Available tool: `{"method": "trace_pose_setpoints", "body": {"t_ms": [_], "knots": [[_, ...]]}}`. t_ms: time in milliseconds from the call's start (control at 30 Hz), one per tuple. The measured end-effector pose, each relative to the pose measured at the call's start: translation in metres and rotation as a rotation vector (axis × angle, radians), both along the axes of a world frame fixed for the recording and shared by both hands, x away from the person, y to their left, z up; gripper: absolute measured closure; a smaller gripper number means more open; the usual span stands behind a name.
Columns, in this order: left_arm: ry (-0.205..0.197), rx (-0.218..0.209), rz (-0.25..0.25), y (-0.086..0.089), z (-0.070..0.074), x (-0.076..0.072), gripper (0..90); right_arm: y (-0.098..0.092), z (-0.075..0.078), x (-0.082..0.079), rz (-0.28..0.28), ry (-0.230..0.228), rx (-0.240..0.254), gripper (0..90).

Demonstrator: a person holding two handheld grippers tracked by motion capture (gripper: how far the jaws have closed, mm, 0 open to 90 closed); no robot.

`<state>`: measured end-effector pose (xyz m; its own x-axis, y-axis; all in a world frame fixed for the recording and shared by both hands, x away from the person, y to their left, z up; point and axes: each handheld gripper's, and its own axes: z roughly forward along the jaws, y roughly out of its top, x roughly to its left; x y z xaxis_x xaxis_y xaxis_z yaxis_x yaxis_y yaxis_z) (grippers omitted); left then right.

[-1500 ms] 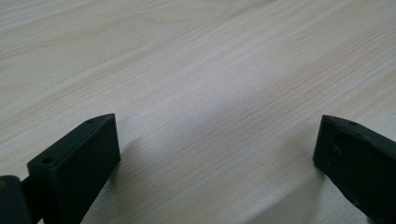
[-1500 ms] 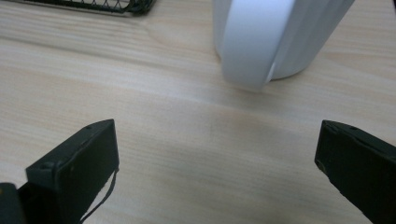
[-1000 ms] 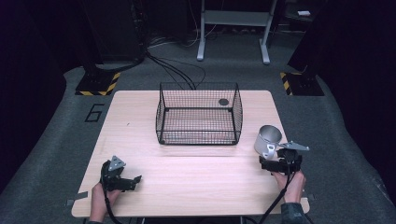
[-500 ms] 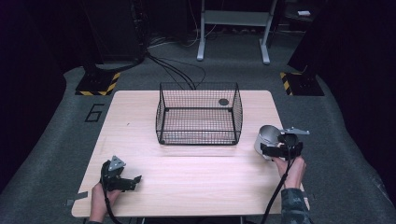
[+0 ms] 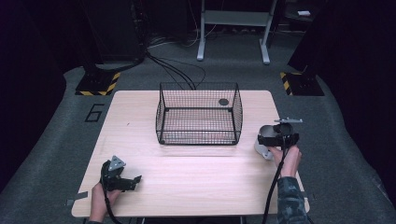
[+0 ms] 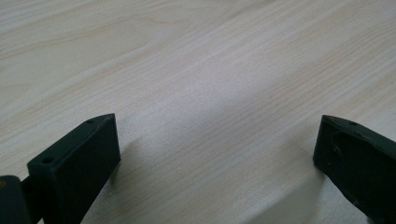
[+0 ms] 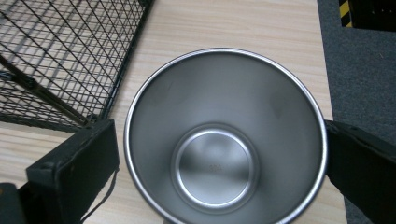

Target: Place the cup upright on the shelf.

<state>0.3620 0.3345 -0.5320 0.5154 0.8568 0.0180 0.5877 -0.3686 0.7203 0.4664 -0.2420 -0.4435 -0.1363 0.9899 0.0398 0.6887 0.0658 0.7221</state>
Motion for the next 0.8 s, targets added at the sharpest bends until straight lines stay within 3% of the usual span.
{"method": "trace_pose_setpoints", "body": {"t_ms": [267, 667, 800], "knots": [[-0.002, -0.005, 0.003, -0.0003, -0.0002, 0.0, 0.4, 0.0033, -0.0044, 0.0089, -0.012, 0.021, -0.025, 2.2], [-0.001, 0.0, 0.0, 0.0, -0.0001, 0.0, 0.5, 0.0035, -0.0078, 0.0084, -0.032, -0.01, -0.024, 5.4], [-0.001, -0.001, 0.0, 0.0, -0.0001, 0.0, 0.5, 0.0022, -0.0078, 0.0078, -0.015, -0.012, -0.028, 5.6]]}}
